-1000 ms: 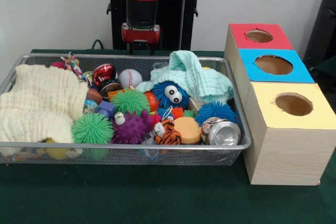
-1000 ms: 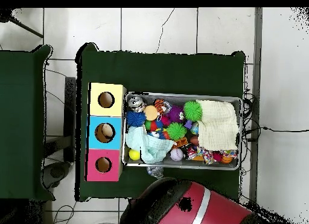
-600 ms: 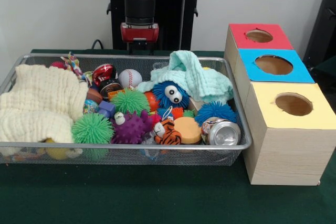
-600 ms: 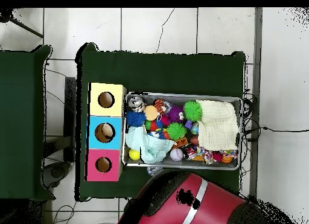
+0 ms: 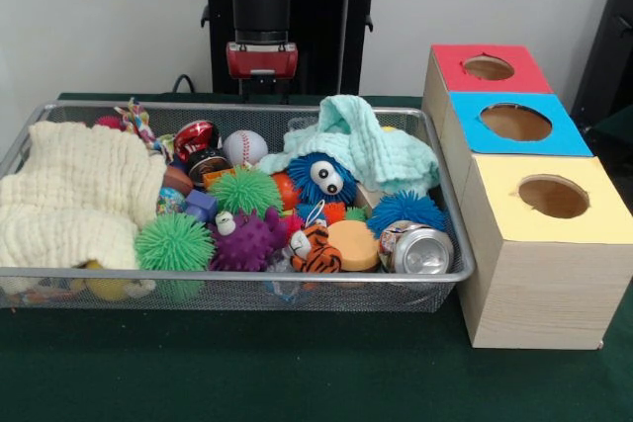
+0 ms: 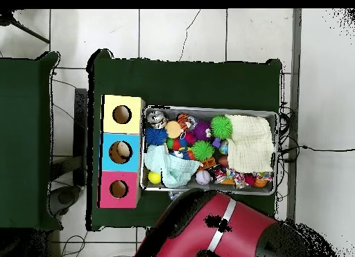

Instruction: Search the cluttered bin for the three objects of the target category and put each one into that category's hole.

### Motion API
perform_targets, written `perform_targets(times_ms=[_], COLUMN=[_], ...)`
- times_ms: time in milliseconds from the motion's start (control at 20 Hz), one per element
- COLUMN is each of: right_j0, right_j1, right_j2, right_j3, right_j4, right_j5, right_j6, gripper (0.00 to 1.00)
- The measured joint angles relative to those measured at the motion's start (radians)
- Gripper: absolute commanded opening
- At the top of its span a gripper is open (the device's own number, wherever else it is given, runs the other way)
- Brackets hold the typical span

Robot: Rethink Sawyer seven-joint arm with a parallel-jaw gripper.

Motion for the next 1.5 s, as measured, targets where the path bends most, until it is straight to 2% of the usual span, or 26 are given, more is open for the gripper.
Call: perform_targets(times_ms=[850, 1500], right_j0=[0.0, -0.017], right_j1=[0.092, 0.098], right_j2=[-0.046, -0.044], right_j3=[-0.012, -0.025], right_j4=[0.001, -0.028], right_j5=[-0.195, -0.206], right_j6=[0.0, 0.0], gripper=[1.0, 1.0])
